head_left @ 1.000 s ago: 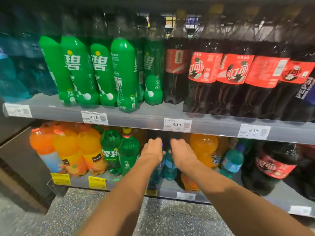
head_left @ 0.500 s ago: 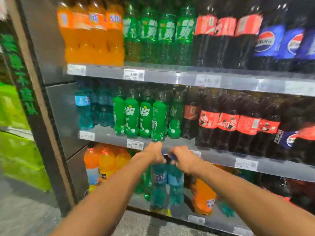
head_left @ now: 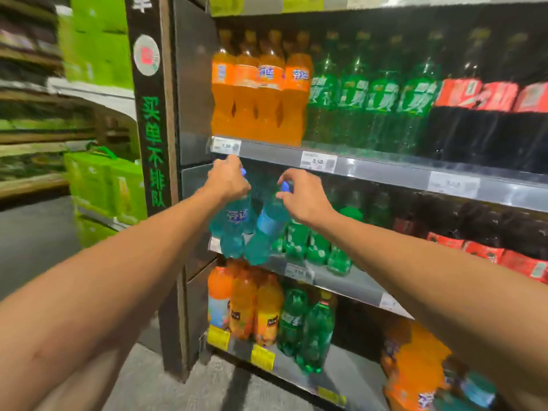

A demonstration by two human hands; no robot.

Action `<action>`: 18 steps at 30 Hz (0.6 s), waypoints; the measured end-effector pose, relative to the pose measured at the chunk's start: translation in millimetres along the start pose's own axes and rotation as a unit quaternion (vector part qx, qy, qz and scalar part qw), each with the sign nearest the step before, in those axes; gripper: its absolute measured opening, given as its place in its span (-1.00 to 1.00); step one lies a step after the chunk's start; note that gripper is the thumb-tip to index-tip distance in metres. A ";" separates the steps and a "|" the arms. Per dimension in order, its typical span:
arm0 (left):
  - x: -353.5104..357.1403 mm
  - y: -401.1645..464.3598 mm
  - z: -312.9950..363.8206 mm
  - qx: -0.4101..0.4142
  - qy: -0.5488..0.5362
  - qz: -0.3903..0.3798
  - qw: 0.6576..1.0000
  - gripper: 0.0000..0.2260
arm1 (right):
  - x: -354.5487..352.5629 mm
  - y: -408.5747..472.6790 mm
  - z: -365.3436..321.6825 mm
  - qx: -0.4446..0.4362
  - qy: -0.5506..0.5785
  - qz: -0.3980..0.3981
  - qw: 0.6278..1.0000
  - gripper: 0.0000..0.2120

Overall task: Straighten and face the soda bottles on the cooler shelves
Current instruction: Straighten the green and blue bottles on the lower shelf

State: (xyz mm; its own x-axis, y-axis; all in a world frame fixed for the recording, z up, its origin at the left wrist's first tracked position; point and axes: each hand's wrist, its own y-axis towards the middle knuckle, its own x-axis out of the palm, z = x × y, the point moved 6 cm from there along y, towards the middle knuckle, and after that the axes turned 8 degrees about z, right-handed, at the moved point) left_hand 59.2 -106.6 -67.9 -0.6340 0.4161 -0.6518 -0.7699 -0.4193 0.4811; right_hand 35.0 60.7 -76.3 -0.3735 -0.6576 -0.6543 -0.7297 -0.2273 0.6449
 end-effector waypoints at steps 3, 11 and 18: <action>3.6 21.1 -10.4 0.006 -0.016 0.031 0.999 -0.70 | 15.6 17.9 -18.5 -0.021 0.011 0.039 0.999 -0.81; 45.6 56.3 -27.6 0.027 -0.067 0.059 0.996 -0.78 | 56.8 36.8 -16.9 -0.052 -0.028 0.032 0.998 -0.72; 76.3 70.9 -39.7 0.023 -0.061 0.053 0.996 -0.80 | 83.7 54.3 -4.1 -0.036 -0.027 0.039 0.998 -0.66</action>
State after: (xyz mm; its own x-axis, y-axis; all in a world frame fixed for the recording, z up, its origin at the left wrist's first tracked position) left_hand -40.8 -136.6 -106.8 -0.7145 0.4672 -0.5208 -0.6983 -0.4299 0.5724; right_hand -33.5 -9.6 -94.4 -0.4590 -0.6366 -0.6197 -0.6547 -0.2292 0.7203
